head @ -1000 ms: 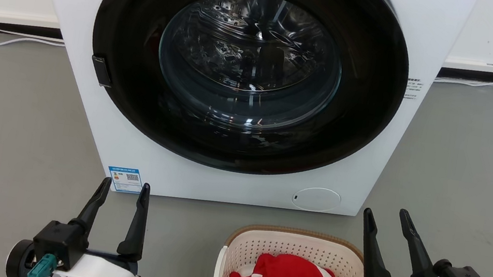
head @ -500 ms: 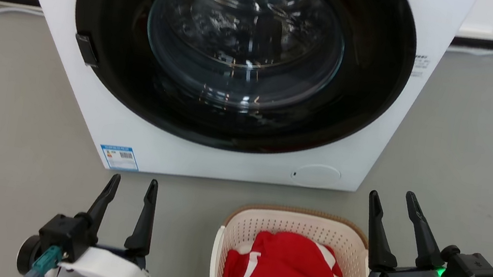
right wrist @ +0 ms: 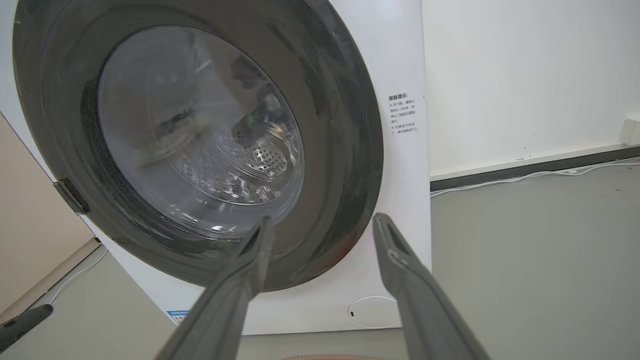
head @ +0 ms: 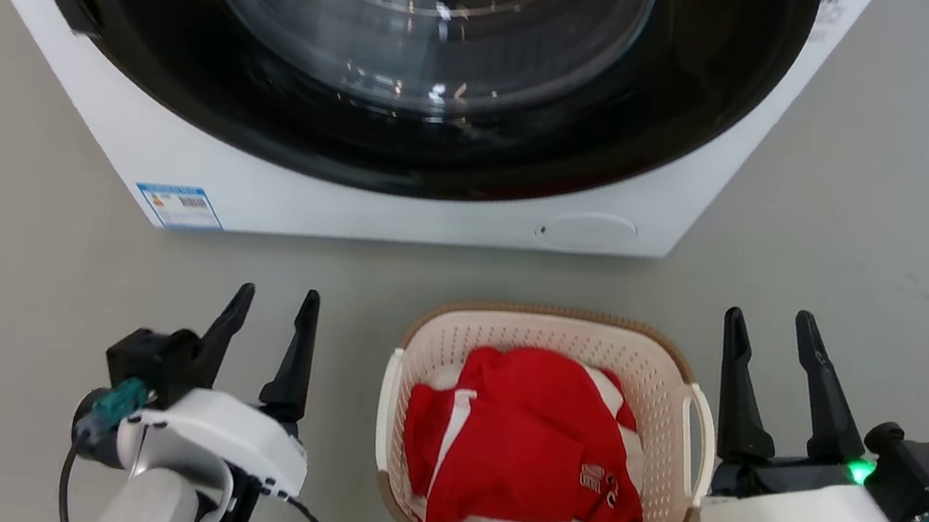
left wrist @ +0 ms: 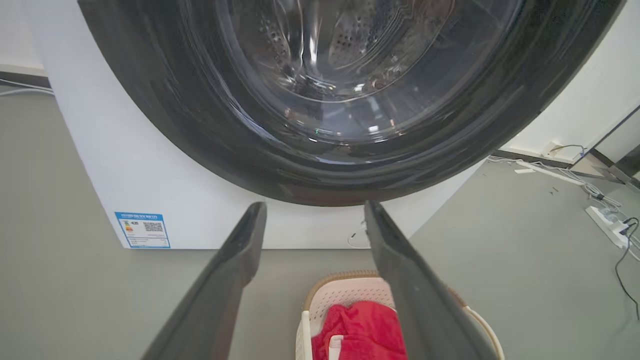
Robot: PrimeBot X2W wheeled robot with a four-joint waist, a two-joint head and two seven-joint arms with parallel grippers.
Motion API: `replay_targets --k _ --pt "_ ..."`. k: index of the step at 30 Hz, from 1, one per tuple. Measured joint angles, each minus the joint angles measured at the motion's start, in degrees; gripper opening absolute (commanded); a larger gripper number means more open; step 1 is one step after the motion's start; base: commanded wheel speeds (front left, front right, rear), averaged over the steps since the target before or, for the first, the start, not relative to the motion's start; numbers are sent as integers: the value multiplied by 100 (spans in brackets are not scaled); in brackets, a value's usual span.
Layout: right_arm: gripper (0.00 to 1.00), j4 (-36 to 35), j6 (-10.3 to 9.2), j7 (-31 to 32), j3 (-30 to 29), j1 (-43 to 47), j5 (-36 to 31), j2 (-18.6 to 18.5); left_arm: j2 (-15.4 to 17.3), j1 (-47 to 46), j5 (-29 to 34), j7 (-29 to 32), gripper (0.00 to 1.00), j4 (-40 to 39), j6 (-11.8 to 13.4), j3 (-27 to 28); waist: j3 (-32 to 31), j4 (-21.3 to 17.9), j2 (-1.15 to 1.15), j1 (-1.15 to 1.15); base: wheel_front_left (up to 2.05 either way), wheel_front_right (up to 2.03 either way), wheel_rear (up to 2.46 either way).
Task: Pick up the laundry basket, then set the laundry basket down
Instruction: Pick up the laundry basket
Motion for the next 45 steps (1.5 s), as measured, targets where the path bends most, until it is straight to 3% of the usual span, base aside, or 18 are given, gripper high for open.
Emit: replay_targets --k 14,29,35,45 --pt "100 -176 0 -1 4 -502 208 2 -13 -1533 -628 1 100 2728 -315 -493 1078 -452 0 0 0 0 0" --pt "100 -372 0 -1 120 -1035 520 8 -15 -3003 -809 1 100 4844 -237 -698 2146 -991 0 0 0 0 0" --pt "100 -396 0 -1 212 -1072 698 11 69 -3360 -808 121 100 5234 8 -699 2519 -1196 0 0 0 0 0" --pt "100 -443 0 -1 219 -1273 873 16 391 -3647 -816 614 100 5382 98 -704 3048 -1456 0 0 0 0 0"
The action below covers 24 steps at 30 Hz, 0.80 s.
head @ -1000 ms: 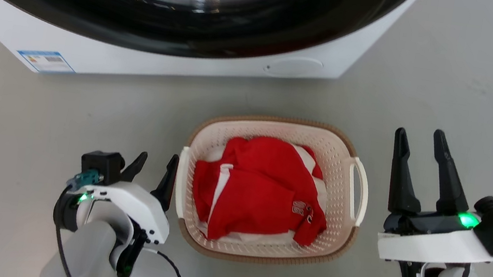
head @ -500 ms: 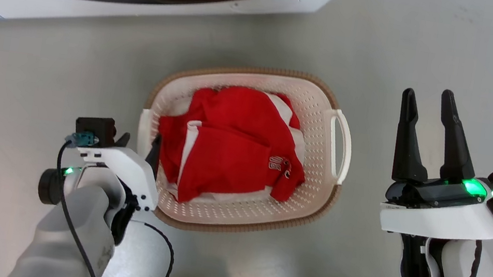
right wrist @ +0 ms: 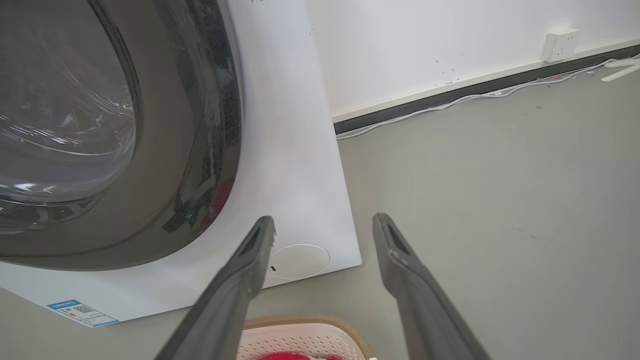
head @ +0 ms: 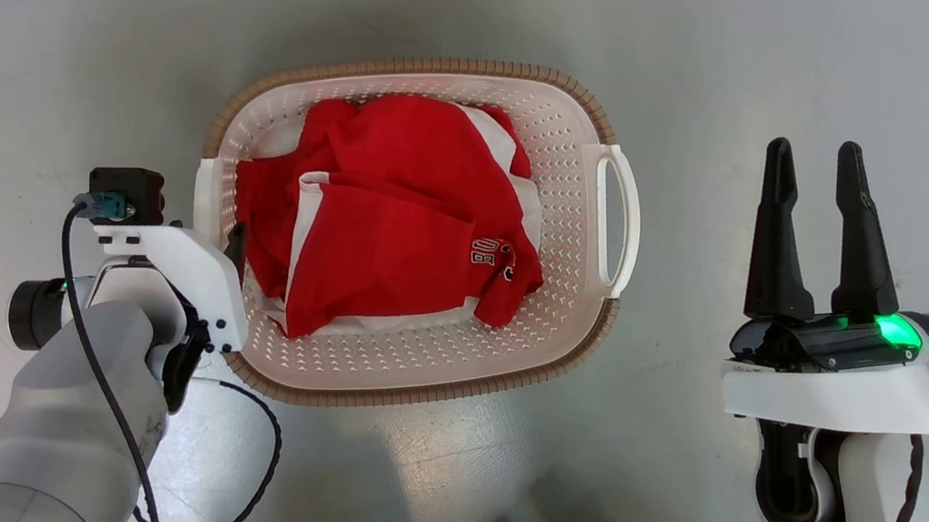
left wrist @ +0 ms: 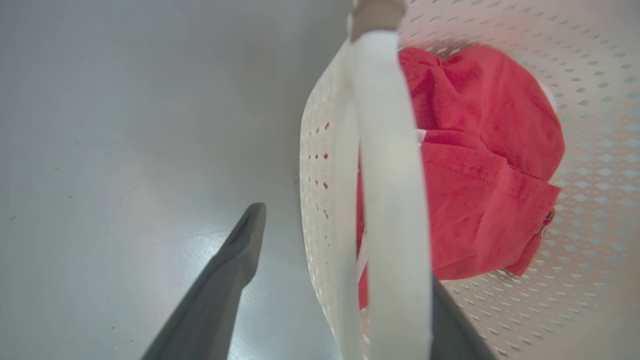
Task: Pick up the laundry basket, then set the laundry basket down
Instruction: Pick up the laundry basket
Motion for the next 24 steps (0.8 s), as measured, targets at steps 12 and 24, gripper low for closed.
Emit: replay_targets --k 12,24 --pt "100 11 0 0 -9 1 52 7 -22 -40 -71 93 0 21 -3 -23 67 50 0 0 0 0 0" --pt "100 43 0 0 -4 1 15 5 -18 31 -323 59 0 47 56 82 -159 286 0 0 0 0 0"
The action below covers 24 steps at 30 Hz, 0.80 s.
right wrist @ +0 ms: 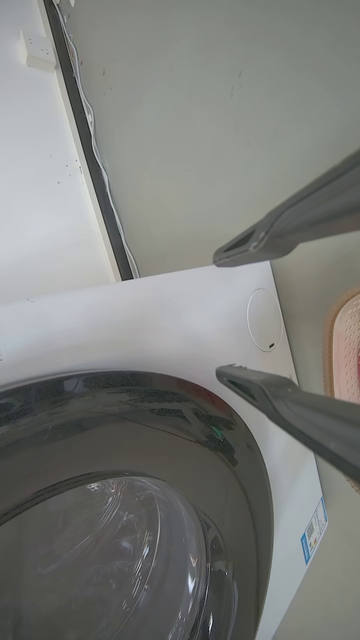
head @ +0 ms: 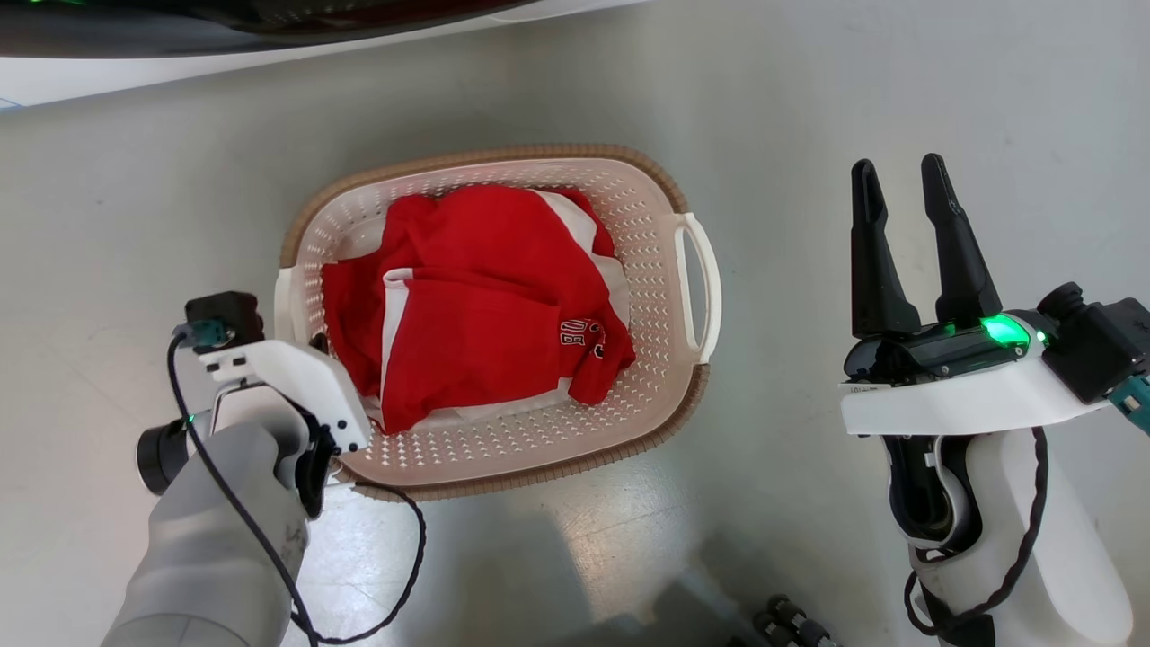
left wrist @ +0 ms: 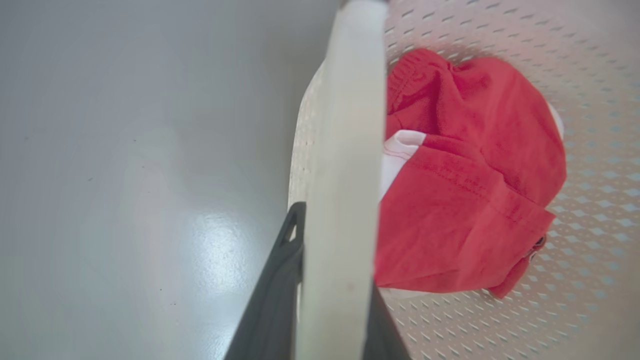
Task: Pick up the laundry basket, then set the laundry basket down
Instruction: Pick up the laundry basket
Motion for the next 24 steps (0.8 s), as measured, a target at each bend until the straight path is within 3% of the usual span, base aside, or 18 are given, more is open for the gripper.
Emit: replay_targets --k 24 --pt "100 36 0 0 -7 6 -207 -4 320 466 -324 -33 0 -15 -14 83 -127 288 0 0 0 0 0"
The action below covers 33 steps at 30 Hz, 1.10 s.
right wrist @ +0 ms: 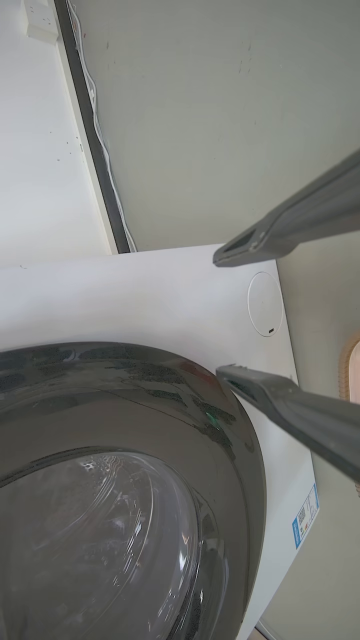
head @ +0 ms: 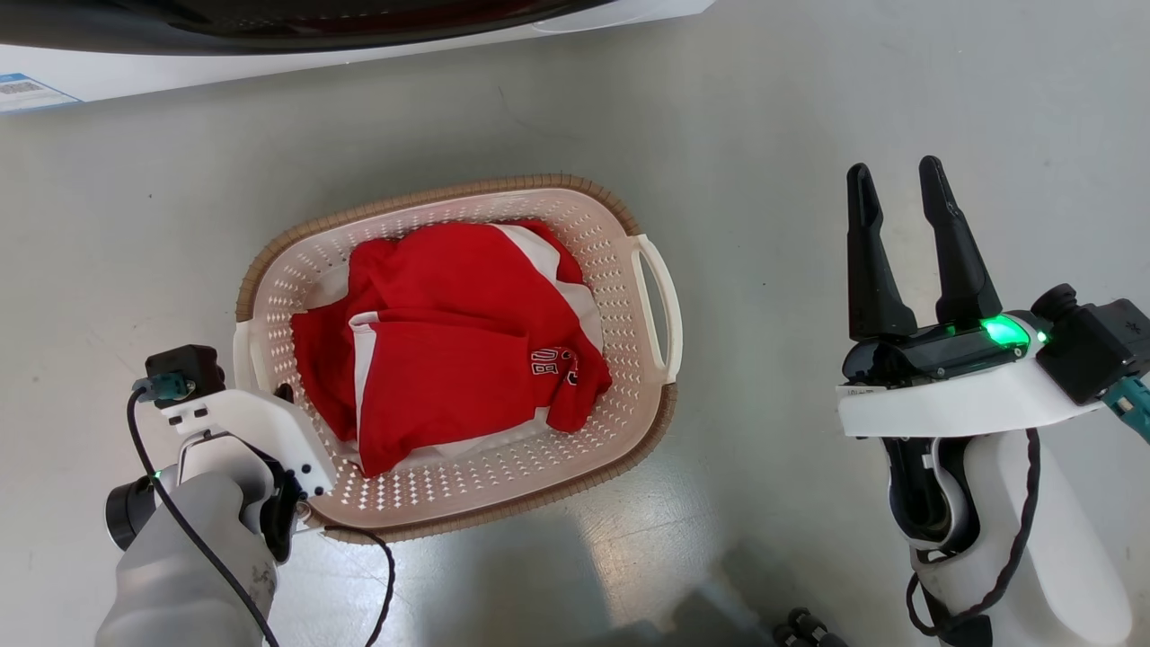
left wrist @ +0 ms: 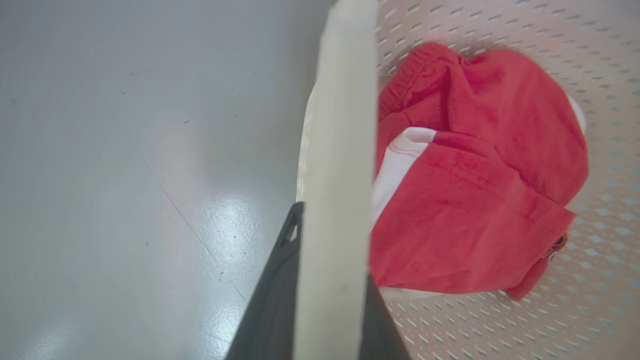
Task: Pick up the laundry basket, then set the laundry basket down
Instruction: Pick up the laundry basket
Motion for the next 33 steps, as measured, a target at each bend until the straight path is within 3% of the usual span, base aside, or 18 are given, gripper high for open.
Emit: replay_targets --k 5,6,7,8,25,33 --pt "100 2 0 0 1 0 -48 -1 10 0 -9 25 0 -2 -1 -14 11 24 0 0 0 0 0" --pt "100 3 0 0 1 -1 -48 -1 10 0 -14 37 22 -2 -1 -15 11 28 0 0 0 0 0" --pt "100 3 0 0 3 -1 -48 -1 15 0 -26 65 66 -2 -1 -15 10 30 0 0 0 0 0" --pt "100 3 0 0 3 -1 -48 -1 15 0 -26 65 100 -2 -1 -15 10 30 0 0 0 0 0" --pt "100 178 0 -1 68 -3 -41 -4 172 47 -109 -43 100 -10 -163 -55 -242 114 0 0 0 0 0" --pt "100 367 0 -14 177 5 -38 -8 160 215 -118 -478 100 -7 -405 -145 -712 258 0 0 0 0 0"
